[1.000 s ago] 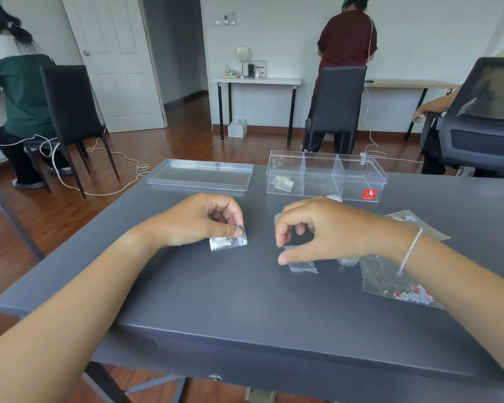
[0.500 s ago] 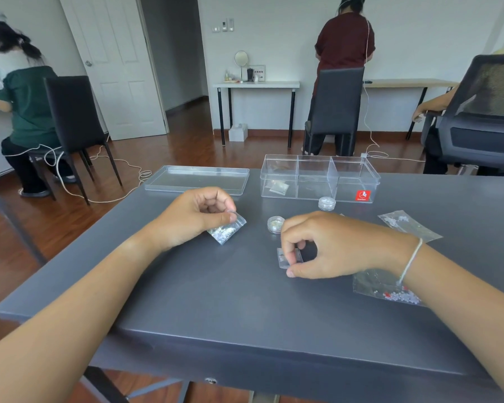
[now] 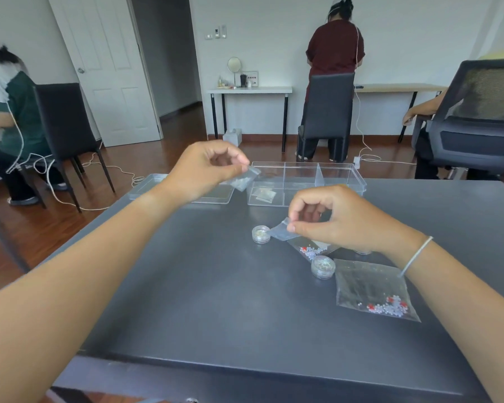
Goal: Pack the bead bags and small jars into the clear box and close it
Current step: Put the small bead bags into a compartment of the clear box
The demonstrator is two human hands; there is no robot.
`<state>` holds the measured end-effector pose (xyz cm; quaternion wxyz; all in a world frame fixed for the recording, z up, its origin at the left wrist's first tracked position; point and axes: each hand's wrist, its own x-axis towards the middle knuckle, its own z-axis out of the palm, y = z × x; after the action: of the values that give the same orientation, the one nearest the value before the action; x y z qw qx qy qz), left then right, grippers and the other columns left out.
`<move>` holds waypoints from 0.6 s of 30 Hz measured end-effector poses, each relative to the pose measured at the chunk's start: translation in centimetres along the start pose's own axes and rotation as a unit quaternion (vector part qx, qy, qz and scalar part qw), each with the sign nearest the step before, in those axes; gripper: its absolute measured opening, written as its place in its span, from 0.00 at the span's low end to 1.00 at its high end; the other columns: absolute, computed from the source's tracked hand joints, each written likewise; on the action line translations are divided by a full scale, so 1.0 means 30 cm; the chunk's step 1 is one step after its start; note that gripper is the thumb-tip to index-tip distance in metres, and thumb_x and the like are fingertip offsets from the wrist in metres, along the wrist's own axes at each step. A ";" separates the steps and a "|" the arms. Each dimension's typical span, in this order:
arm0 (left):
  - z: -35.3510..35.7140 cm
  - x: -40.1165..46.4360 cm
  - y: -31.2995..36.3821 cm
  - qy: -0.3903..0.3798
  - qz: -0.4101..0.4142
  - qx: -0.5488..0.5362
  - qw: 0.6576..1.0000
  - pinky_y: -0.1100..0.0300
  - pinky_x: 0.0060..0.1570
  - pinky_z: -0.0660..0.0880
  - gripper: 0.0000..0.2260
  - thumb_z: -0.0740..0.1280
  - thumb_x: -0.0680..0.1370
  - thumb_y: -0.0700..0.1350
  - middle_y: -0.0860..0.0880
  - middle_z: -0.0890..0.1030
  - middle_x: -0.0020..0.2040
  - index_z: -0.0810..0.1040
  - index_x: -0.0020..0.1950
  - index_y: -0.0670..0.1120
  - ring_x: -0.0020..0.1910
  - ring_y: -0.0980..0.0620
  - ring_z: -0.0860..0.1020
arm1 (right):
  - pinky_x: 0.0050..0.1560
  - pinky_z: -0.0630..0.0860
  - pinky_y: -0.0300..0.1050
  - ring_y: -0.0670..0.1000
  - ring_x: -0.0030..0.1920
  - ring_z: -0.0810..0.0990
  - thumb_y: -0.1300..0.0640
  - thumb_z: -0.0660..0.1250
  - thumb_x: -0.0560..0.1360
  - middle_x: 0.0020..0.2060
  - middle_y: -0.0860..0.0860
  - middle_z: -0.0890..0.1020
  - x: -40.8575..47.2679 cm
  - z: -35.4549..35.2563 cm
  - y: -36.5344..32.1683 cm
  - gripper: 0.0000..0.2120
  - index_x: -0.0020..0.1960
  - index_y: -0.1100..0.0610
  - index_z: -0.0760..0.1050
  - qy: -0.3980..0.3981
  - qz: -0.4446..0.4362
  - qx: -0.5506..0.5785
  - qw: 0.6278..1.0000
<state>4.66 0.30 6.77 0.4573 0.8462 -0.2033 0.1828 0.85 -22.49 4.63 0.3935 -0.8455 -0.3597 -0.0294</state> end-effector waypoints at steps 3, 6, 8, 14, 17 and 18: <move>0.028 0.070 -0.009 0.013 0.017 0.022 1.000 0.74 0.32 0.69 0.07 0.70 0.71 0.39 0.55 0.77 0.32 0.79 0.38 0.50 0.27 0.63 0.71 | 0.37 0.72 0.36 0.44 0.31 0.73 0.59 0.70 0.69 0.29 0.36 0.78 0.003 -0.009 0.015 0.08 0.33 0.52 0.75 0.016 0.008 0.008 1.000; 0.056 0.120 -0.041 0.034 0.026 0.057 0.997 0.77 0.31 0.67 0.05 0.69 0.71 0.38 0.56 0.77 0.32 0.79 0.39 0.49 0.27 0.65 0.72 | 0.35 0.70 0.30 0.41 0.30 0.72 0.60 0.70 0.69 0.28 0.34 0.78 0.008 -0.008 0.026 0.09 0.33 0.50 0.74 0.021 0.011 0.008 1.000; 0.075 0.143 -0.063 0.054 0.027 0.080 0.995 0.78 0.31 0.67 0.05 0.69 0.71 0.38 0.58 0.77 0.33 0.79 0.39 0.48 0.27 0.67 0.73 | 0.34 0.70 0.30 0.41 0.30 0.72 0.59 0.70 0.69 0.28 0.34 0.78 0.012 -0.007 0.031 0.10 0.32 0.49 0.74 0.024 0.010 0.006 1.000; 0.129 0.183 -0.125 0.052 -0.008 0.113 0.992 0.61 0.41 0.74 0.04 0.69 0.71 0.40 0.55 0.79 0.33 0.80 0.36 0.49 0.32 0.59 0.75 | 0.34 0.71 0.30 0.42 0.30 0.72 0.58 0.70 0.69 0.29 0.39 0.78 0.018 -0.002 0.037 0.09 0.32 0.48 0.75 0.031 0.000 -0.002 1.000; 0.146 0.182 -0.142 0.027 -0.024 0.115 0.993 0.59 0.44 0.74 0.04 0.70 0.71 0.40 0.51 0.80 0.36 0.80 0.37 0.48 0.35 0.55 0.75 | 0.35 0.72 0.34 0.43 0.30 0.72 0.57 0.70 0.69 0.30 0.42 0.78 0.019 -0.004 0.039 0.09 0.33 0.48 0.75 0.030 0.001 -0.008 1.000; 0.149 0.180 -0.147 0.017 -0.028 0.114 0.993 0.60 0.44 0.74 0.04 0.70 0.71 0.40 0.50 0.80 0.36 0.81 0.37 0.48 0.35 0.56 0.76 | 0.36 0.72 0.35 0.44 0.31 0.73 0.57 0.70 0.69 0.30 0.42 0.78 0.019 -0.004 0.040 0.09 0.32 0.47 0.74 0.030 0.002 -0.010 1.000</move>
<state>12.06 -2.24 4.06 0.3660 0.8952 -0.1495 0.2058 2.05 -22.77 4.14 0.3959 -0.8489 -0.3455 -0.0572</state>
